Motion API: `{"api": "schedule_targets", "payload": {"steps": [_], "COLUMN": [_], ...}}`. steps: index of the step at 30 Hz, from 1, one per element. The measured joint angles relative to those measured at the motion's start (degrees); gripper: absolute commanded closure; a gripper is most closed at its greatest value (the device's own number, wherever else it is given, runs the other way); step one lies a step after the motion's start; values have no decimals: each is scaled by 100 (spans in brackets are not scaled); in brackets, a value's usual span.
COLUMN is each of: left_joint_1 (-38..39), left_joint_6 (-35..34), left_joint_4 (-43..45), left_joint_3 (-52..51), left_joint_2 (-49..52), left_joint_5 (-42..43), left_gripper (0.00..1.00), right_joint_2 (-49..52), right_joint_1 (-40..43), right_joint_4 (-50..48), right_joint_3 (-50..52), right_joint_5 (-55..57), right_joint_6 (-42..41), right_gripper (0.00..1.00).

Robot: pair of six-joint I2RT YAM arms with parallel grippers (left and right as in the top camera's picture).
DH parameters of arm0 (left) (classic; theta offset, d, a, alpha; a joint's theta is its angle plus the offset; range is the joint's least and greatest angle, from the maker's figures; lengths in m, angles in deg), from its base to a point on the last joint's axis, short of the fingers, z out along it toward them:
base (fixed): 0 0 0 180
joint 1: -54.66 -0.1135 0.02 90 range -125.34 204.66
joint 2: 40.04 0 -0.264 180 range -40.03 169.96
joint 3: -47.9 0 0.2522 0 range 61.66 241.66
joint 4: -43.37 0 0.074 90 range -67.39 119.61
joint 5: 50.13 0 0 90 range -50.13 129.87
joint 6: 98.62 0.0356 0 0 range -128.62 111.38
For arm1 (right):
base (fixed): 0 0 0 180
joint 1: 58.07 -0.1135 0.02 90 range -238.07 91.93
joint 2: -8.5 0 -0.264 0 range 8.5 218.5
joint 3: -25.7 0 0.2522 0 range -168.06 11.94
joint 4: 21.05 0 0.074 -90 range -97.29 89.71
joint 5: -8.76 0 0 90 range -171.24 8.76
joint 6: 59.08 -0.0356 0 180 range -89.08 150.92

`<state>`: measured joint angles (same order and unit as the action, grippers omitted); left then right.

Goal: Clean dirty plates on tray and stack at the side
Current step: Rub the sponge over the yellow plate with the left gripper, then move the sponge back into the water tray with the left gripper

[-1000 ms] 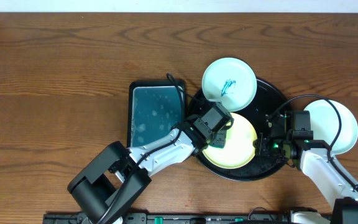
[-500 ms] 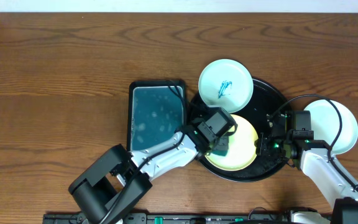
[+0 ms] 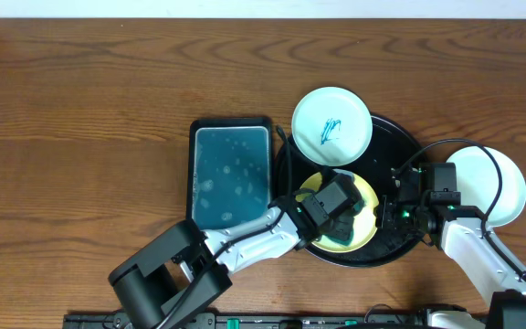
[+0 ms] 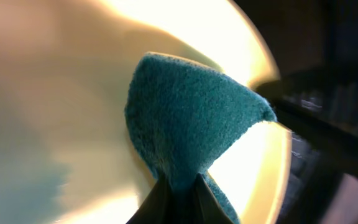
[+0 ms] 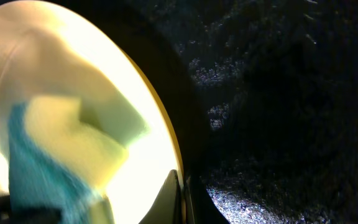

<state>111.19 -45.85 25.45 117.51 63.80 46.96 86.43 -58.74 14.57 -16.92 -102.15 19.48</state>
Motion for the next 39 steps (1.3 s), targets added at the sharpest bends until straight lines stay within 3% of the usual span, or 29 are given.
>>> {"api": "schedule_targets", "payload": {"steps": [14, 19, 23, 29, 39], "left_joint_1": [-811, -848, -909, -1001, -2166], "left_joint_6": [-109, -107, 63, 494, 623], "left_joint_4": [-789, -966, -1235, -1906, -2415], "left_joint_3": [22, -28, -28, -28, -28], "left_joint_2": [-284, -894, -1532, -1803, -1801], "left_joint_5": [-553, -651, -752, -909, -1106], "left_gripper": [92, 92, 92, 92, 92], "right_joint_2": [2, 2, 2, 2, 2], "right_joint_1": [-4, -4, -4, -4, -4], "right_joint_4": [0, 4, 17, 15, 13], "right_joint_3": [0, 0, 0, 0, 0], "right_joint_5": [-125, -111, -83, -42, -20], "right_joint_6": [-2, -2, 0, 37, 37], "right_gripper": [99, 99, 87, 88, 89]}}
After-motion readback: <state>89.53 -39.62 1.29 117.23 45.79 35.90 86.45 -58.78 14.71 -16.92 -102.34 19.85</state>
